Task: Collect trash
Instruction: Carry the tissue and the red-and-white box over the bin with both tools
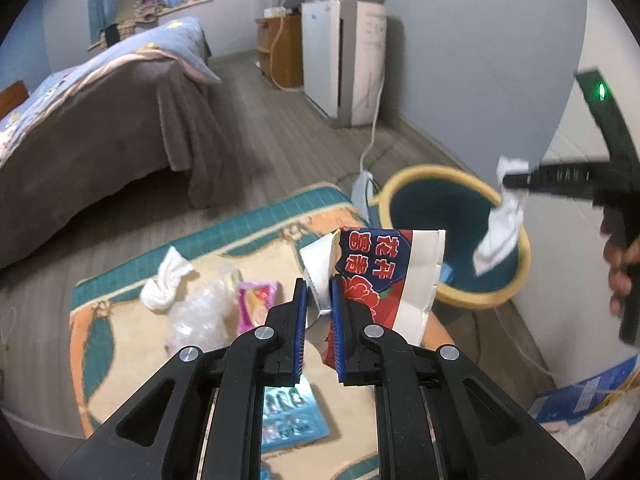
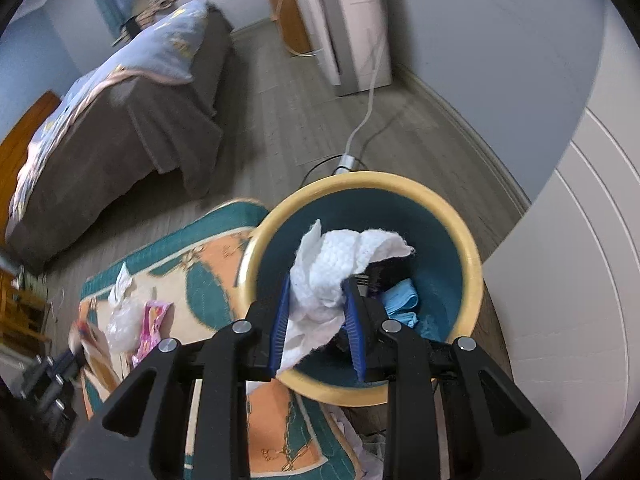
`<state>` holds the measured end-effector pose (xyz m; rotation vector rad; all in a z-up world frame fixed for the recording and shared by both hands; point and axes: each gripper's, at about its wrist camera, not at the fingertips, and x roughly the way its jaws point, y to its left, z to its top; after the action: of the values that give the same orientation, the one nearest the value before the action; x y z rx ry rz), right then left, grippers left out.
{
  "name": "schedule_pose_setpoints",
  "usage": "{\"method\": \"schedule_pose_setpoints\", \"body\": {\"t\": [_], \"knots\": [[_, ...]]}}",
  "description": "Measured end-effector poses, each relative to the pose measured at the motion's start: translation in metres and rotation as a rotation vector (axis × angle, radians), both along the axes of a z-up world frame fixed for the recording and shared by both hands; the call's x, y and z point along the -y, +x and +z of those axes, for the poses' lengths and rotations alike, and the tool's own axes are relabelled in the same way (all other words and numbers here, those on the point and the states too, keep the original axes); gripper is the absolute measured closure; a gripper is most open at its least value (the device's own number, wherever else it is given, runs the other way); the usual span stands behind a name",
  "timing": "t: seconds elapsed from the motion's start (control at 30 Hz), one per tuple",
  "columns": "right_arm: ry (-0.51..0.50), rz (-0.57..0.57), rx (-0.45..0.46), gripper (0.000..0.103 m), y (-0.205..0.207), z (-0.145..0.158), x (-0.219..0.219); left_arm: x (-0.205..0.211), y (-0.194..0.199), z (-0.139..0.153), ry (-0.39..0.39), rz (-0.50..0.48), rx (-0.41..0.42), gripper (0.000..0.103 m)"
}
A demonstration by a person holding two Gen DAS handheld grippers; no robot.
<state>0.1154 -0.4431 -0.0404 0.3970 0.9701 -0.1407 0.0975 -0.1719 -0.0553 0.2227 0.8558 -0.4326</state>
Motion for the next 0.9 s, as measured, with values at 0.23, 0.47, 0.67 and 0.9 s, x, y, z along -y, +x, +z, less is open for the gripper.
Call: {"method": "schedule_pose_setpoints", "body": {"t": [0.23, 0.47, 0.67, 0.9], "knots": [[-0.058, -0.046, -0.012, 0.077, 0.0, -0.005, 0.013, 0.042, -0.003, -0.009, 0.011, -0.07, -0.042, 0.09], [-0.077, -0.11, -0.041, 0.077, -0.002, -0.017, 0.035, 0.082, 0.007, -0.012, 0.021, -0.132, -0.07, 0.09], [-0.063, -0.188, -0.046, 0.077, -0.01, -0.025, 0.065, 0.11, 0.023, -0.016, 0.037, -0.151, -0.091, 0.09], [-0.065, -0.204, -0.07, 0.077, -0.01, -0.034, 0.068, 0.135, 0.04, -0.027, 0.092, -0.161, -0.084, 0.09]]}}
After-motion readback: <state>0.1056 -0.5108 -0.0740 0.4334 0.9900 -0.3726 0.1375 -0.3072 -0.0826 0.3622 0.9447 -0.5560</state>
